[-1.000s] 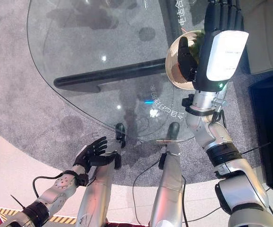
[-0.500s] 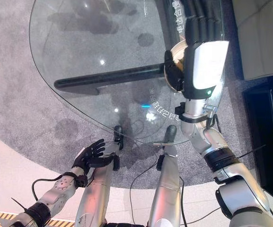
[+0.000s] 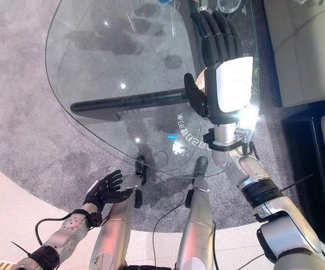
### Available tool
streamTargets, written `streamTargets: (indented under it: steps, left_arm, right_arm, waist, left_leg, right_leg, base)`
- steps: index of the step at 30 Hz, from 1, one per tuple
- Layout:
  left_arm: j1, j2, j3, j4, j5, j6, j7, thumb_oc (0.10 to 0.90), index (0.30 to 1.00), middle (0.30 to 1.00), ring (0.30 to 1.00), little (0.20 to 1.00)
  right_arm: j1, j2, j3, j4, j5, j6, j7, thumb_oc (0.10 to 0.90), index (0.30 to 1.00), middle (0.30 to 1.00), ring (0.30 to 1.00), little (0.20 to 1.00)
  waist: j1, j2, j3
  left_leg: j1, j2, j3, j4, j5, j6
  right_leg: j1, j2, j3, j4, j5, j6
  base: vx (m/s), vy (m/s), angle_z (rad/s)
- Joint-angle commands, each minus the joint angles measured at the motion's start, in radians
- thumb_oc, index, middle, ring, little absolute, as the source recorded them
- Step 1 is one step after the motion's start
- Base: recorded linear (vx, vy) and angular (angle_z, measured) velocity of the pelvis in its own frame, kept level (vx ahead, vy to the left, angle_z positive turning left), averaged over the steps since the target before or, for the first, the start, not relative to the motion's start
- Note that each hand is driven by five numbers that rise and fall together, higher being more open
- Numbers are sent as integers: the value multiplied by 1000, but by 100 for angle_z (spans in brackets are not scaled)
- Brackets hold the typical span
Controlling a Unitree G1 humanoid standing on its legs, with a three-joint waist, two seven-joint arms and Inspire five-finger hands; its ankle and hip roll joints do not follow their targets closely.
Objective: Pick up the fruit to the plate
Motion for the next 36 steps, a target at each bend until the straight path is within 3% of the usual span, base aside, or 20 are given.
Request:
streamTargets:
  steps: [1, 10, 16, 23, 31, 32, 36]
  left_arm:
    - [104, 11, 30, -17, 34, -28, -26, 800, 900, 900, 900, 900]
    - [120, -8, 74, 52, 58, -13, -63, 800, 900, 900, 900, 900]
    - [145, -38, 131, 159, 91, -10, -119, 800, 900, 900, 900, 900]
    - [199, -90, 209, 303, 144, -5, -169, 800, 900, 900, 900, 900]
    - [215, -126, 234, 388, 165, 15, -192, 800, 900, 900, 900, 900]
    - [215, -132, 242, 407, 172, 39, -195, 800, 900, 900, 900, 900]
    - [211, -137, 256, 435, 174, 80, -193, 800, 900, 900, 900, 900]
  right_arm:
    - [-36, -42, 7, -143, -8, -70, 8, 800, 900, 900, 900, 900]
    - [23, -26, 23, -154, 2, -87, 46, 800, 900, 900, 900, 900]
    - [109, -15, 39, -183, 32, -84, 123, 800, 900, 900, 900, 900]
    - [284, -9, 89, -221, 78, -133, 307, 800, 900, 900, 900, 900]
    - [372, -15, 119, -229, 93, -189, 419, 800, 900, 900, 900, 900]
    - [385, -22, 135, -241, 113, -191, 477, 800, 900, 900, 900, 900]
    - [401, -34, 163, -240, 179, -182, 602, 800, 900, 900, 900, 900]
  waist:
    - [9, -18, -24]
    - [5, -37, -24]
    - [-4, -59, -25]
    - [-7, -101, -159]
    - [-8, -114, -260]
    - [-7, -116, -294]
    - [-7, -119, -338]
  left_leg:
    - [68, -128, 46, 15, -121, 50]
    - [186, -126, 34, -19, -122, 44]
    - [338, -114, 28, -80, -116, 33]
    - [492, -82, 29, -198, -108, 11]
    - [569, -60, 30, -260, -95, 0]
    - [589, -52, 29, -278, -92, -4]
    - [618, -43, 29, -301, -88, -9]
  right_leg:
    - [70, 124, -120, -11, -73, -30]
    - [191, 121, -116, -47, -78, -26]
    - [344, 123, -102, -101, -81, -20]
    - [521, 137, -104, -220, -81, -15]
    - [604, 147, -112, -273, -80, -15]
    - [626, 149, -115, -288, -80, -15]
    - [659, 149, -119, -316, -76, -14]
  base:
    - [-11, -46, 1]
    - [-12, -44, 0]
    - [2, -56, -1]
    - [45, -84, -8]
    - [30, -48, -4]
    - [16, -55, -1]
    - [4, -50, 1]
